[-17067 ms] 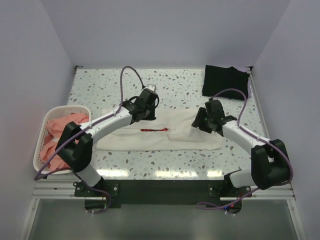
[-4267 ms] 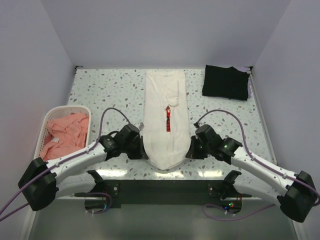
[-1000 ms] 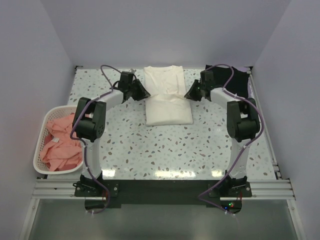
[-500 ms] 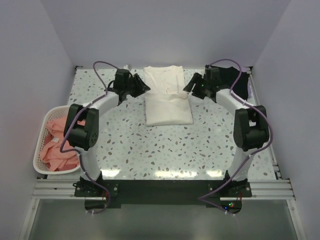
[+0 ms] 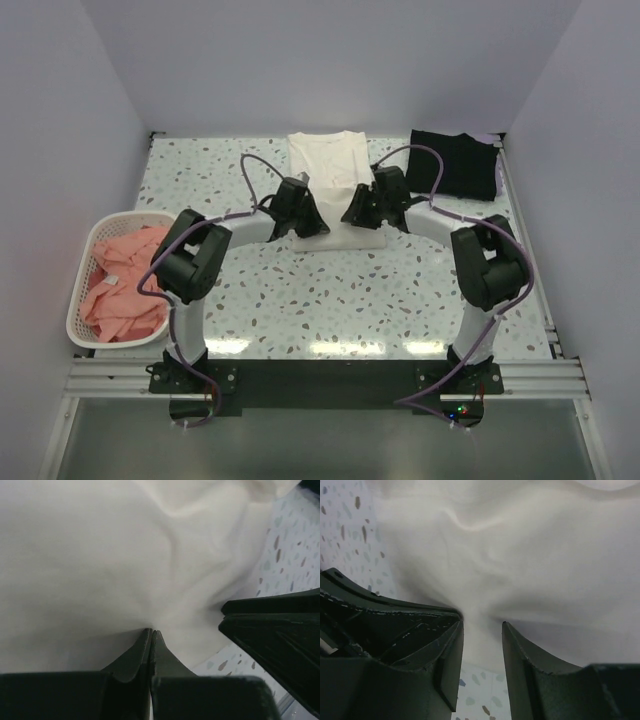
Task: Fold and stack the t-shirts
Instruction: Fold the tshirt
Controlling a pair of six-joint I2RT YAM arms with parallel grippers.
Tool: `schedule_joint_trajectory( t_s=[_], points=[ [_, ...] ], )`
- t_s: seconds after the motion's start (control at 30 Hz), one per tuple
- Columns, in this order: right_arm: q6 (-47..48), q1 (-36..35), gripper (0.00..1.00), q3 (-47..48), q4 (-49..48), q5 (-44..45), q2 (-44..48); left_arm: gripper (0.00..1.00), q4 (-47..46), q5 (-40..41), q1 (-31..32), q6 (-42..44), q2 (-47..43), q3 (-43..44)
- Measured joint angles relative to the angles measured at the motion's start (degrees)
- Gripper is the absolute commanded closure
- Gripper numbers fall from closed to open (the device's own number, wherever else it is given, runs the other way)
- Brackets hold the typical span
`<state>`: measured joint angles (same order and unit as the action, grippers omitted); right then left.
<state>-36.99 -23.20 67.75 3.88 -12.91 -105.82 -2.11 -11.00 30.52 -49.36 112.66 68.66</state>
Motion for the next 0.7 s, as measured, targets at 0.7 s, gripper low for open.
schedule_joint_trajectory(
  t_s=[0.7],
  points=[
    [-1.5, -0.1, 0.59, -21.6, -9.1, 1.1, 8.6, 1.0, -10.2, 1.7, 3.0, -4.6, -9.8, -21.6]
  ],
)
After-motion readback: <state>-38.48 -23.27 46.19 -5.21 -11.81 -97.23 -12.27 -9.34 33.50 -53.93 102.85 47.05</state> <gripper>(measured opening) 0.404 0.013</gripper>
